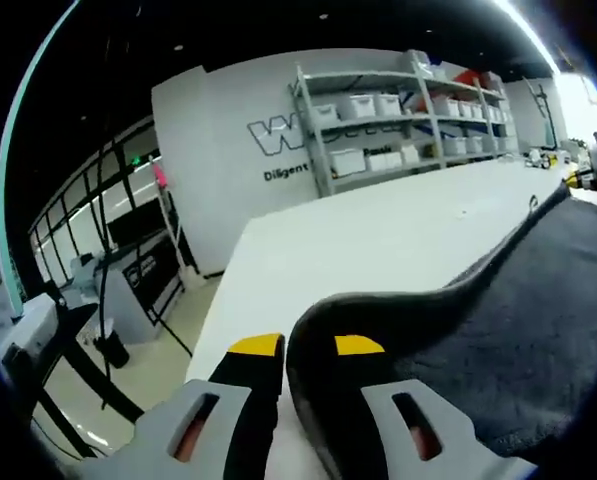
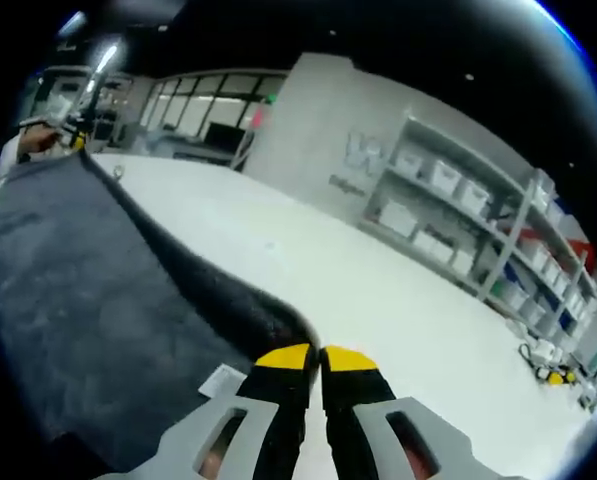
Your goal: Open the folded towel by lifting each exposed corner and separating the folded layers until the towel lies flat within the target outline without major curled edges
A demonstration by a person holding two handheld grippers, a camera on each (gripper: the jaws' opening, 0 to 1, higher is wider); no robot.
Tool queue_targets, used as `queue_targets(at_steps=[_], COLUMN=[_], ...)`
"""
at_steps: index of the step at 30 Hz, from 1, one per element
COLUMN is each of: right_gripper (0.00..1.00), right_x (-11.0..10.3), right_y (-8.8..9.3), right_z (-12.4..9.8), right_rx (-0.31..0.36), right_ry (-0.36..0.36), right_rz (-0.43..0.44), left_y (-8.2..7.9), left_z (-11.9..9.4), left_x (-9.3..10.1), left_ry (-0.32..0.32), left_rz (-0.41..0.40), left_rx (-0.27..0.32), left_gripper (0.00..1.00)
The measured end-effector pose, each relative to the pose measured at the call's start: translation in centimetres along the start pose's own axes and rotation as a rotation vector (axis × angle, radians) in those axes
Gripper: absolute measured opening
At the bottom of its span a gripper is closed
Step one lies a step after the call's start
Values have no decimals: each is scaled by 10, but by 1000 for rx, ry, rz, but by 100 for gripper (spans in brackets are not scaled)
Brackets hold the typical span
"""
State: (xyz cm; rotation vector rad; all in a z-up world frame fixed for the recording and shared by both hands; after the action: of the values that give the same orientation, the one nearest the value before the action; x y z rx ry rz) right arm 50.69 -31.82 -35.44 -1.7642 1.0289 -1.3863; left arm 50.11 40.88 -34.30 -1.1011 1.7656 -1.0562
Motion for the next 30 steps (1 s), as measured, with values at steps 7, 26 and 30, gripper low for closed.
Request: queue_targets(at_steps=[7, 26, 30], right_gripper=[3, 3, 4], right_x=[-1, -10, -11], right_y=[2, 0, -3], right_z=[-3, -19, -23], right_rx=[-1, 19, 48], right_ry=[12, -1, -19], right_rz=[33, 149, 218], left_y=[-1, -9, -7], left_z=[-2, -22, -24], left_x=[0, 13, 18], left_ry=[-10, -35, -30], left_rz=[17, 57, 77], left_rx=[2, 57, 57], left_gripper=[20, 23, 23])
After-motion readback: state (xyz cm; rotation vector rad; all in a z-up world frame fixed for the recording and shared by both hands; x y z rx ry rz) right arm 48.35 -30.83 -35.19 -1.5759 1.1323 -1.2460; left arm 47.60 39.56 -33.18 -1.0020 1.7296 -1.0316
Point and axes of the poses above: the point that each gripper's makers call its tool centre point, and the gripper's own axes: z roughly forward along the fingers, x roughly to its right, y roughly out of its underside, the point moved 8 cm from there along -z, roughly backward along the fingers, and after that the axes turned 12 degrees about y, right-handed, at the moved point
